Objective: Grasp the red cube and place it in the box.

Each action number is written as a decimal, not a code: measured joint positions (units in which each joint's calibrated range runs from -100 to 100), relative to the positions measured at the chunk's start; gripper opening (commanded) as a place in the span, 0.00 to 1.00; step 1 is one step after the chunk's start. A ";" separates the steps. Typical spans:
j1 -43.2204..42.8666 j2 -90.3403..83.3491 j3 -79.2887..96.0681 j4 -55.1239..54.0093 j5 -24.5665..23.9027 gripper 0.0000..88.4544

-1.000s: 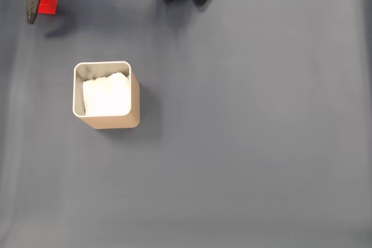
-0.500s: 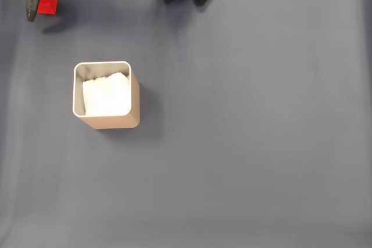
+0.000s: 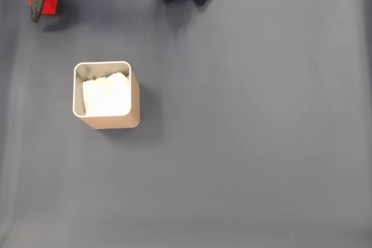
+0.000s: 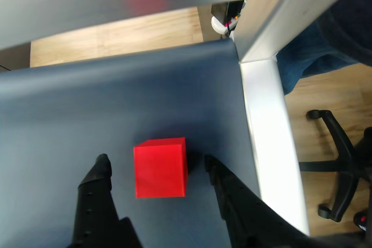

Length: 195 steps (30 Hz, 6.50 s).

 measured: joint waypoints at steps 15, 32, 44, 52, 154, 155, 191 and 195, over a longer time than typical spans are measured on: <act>0.00 0.00 2.46 -2.52 0.54 0.44; -1.20 -0.09 4.28 -5.61 0.88 0.34; -1.05 -0.09 4.28 -6.09 1.51 0.22; -1.05 -0.09 4.28 -6.42 1.51 0.19; -43.07 -26.39 -26.68 40.21 8.79 0.01; -43.37 -26.39 -26.23 40.21 8.69 0.01; -48.55 -27.02 -23.41 35.26 7.77 0.02; -48.63 -26.93 -23.41 35.17 7.77 0.04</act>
